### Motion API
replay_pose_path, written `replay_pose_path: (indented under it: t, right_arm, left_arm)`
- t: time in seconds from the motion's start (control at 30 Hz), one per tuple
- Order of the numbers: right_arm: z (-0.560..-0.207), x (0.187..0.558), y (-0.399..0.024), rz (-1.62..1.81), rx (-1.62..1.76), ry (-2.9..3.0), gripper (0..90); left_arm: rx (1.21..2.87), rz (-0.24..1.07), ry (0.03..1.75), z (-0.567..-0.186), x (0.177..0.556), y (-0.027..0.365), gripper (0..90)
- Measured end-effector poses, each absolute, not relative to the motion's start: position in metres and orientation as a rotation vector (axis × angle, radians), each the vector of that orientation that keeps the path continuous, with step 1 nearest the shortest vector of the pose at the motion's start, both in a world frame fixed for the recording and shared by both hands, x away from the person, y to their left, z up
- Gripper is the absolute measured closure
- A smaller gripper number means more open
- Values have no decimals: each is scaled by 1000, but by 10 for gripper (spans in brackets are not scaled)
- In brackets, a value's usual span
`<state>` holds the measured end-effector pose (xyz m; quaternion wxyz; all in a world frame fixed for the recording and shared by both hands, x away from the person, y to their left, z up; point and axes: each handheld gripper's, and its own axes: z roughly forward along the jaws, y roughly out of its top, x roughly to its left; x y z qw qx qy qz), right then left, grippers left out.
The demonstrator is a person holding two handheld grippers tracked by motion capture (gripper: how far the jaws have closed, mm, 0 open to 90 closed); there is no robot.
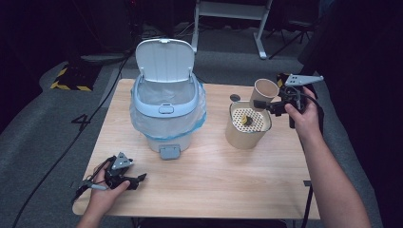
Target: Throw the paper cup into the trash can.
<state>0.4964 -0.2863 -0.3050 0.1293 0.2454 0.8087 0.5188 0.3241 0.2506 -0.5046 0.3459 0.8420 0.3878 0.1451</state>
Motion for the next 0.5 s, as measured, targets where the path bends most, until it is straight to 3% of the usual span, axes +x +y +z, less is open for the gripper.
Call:
replay_pose_path:
  t: [0.5]
  right_arm:
    - [-261,500,-233,1587,590,2343,290]
  left_arm:
    - [2189,378,1001,-504,324,251,197]
